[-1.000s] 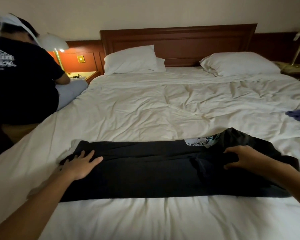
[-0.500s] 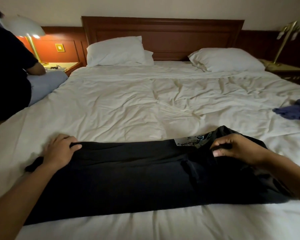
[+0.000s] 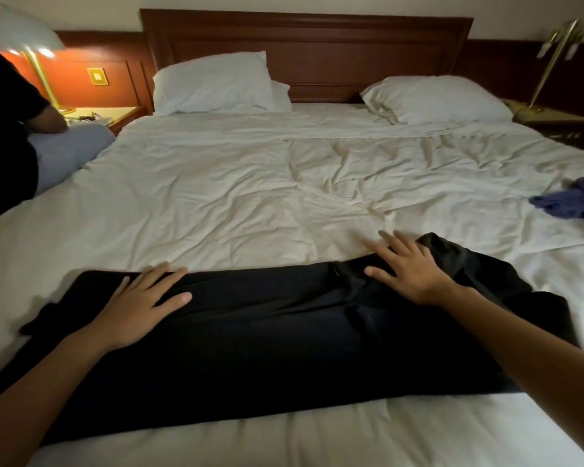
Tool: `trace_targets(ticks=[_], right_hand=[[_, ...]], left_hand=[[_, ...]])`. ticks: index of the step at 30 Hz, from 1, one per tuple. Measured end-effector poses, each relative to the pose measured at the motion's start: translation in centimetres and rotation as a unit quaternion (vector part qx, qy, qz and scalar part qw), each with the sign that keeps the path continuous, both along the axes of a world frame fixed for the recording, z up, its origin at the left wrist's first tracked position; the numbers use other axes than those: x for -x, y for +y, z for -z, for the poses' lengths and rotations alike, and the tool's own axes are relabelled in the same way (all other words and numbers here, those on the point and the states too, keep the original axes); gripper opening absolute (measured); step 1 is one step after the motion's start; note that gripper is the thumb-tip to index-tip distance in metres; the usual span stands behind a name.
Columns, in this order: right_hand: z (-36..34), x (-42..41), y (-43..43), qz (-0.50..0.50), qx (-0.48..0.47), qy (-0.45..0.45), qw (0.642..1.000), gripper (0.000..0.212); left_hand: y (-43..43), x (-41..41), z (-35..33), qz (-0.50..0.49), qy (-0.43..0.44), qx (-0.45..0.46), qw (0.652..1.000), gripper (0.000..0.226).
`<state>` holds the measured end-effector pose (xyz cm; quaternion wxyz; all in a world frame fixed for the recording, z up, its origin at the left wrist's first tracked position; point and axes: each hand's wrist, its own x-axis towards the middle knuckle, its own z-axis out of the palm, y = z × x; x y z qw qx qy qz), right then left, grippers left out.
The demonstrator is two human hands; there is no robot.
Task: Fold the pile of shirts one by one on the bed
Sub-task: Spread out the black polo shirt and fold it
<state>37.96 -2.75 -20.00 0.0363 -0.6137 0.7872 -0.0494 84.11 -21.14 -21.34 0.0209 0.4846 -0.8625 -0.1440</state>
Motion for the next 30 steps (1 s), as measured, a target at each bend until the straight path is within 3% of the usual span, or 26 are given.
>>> trace_targets(ticks=[3, 6, 8, 11, 14, 17, 19, 23, 26, 30], right_hand=[[1.1, 0.6, 1.5, 0.006, -0.118, -0.022, 0.993, 0.088], [0.6, 0.9, 1.4, 0.050, -0.148, -0.006, 0.988, 0.093], [0.1, 0.1, 1.0, 0.059, -0.097, -0.015, 0.993, 0.086], [0.1, -1.5, 0.4, -0.007, 0.001, -0.027, 1.000, 0.064], [0.0, -2.3, 0.7, -0.028, -0.009, -0.077, 0.997, 0.051], [-1.2, -1.4, 2.8, -0.065, 0.058, -0.151, 0.985, 0.069], [-1.7, -0.7, 4.1, -0.097, 0.023, -0.134, 0.986, 0.069], [-1.2, -0.5, 4.6, -0.104, 0.010, -0.069, 0.992, 0.043], [-2.3, -0.9, 4.2, -0.112, -0.008, 0.004, 0.994, 0.042], [-3.5, -0.3, 6.1, -0.092, 0.000, 0.032, 0.995, 0.044]], left_hand=[[-0.5, -0.8, 0.0, -0.041, -0.047, -0.056, 0.997, 0.087], [-0.6, -1.6, -0.1, -0.074, -0.046, -0.070, 0.994, 0.083], [-0.7, -1.9, -0.2, -0.071, 0.027, -0.041, 0.996, 0.060], [-0.3, -1.4, -0.8, -0.078, 0.153, 0.002, 0.985, 0.008], [-0.2, -0.9, -0.7, -0.097, 0.141, -0.001, 0.985, 0.004], [-0.5, -1.9, 0.6, -0.102, 0.068, -0.018, 0.992, 0.040], [-0.8, -3.1, 1.7, -0.100, 0.018, -0.032, 0.994, 0.059], [-1.0, -3.9, 2.4, -0.101, -0.029, -0.030, 0.994, 0.062], [-0.2, -3.8, 1.9, -0.112, -0.037, -0.029, 0.993, 0.064], [0.4, -4.0, 1.5, -0.130, -0.037, -0.026, 0.991, 0.067]])
